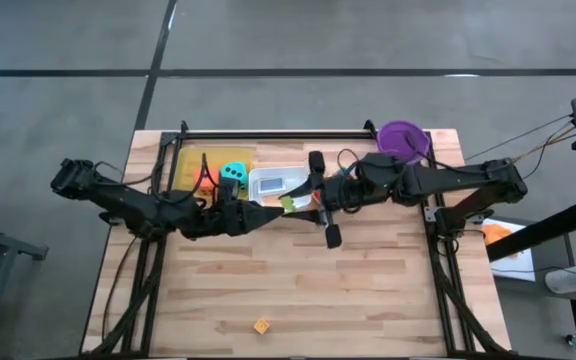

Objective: Pick & Place Toys
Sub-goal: Put the green game piece into the yellow bin

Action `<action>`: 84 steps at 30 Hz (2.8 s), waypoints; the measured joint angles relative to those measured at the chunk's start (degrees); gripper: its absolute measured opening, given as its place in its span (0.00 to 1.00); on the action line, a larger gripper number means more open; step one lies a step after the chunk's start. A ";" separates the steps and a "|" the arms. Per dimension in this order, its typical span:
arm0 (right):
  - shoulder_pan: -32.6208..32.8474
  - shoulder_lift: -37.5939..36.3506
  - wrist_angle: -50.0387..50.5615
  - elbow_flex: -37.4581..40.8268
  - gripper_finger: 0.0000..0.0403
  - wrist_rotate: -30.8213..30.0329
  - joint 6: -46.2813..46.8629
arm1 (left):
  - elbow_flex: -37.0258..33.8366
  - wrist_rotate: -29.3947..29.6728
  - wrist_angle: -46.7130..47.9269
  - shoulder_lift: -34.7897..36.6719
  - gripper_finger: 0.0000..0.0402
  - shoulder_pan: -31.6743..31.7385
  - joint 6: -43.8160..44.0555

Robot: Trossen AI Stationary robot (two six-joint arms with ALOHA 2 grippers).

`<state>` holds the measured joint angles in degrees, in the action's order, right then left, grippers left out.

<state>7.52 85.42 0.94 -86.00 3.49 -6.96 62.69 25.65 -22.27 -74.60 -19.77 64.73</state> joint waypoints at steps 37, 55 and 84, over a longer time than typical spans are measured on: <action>-22.15 -5.70 33.20 21.65 0.33 5.42 7.13 | -0.11 -9.47 77.68 10.59 0.82 0.26 18.15; -25.31 0.84 33.24 22.51 0.33 1.34 -3.96 | -0.13 -10.73 77.60 10.57 0.82 0.26 16.44; -25.54 6.56 38.22 19.67 0.33 1.46 -9.26 | -0.13 -10.73 77.45 10.52 0.82 0.26 16.85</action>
<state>-18.02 91.98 39.16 -66.32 4.95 -16.22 62.57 14.92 55.18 -64.07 -19.51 81.58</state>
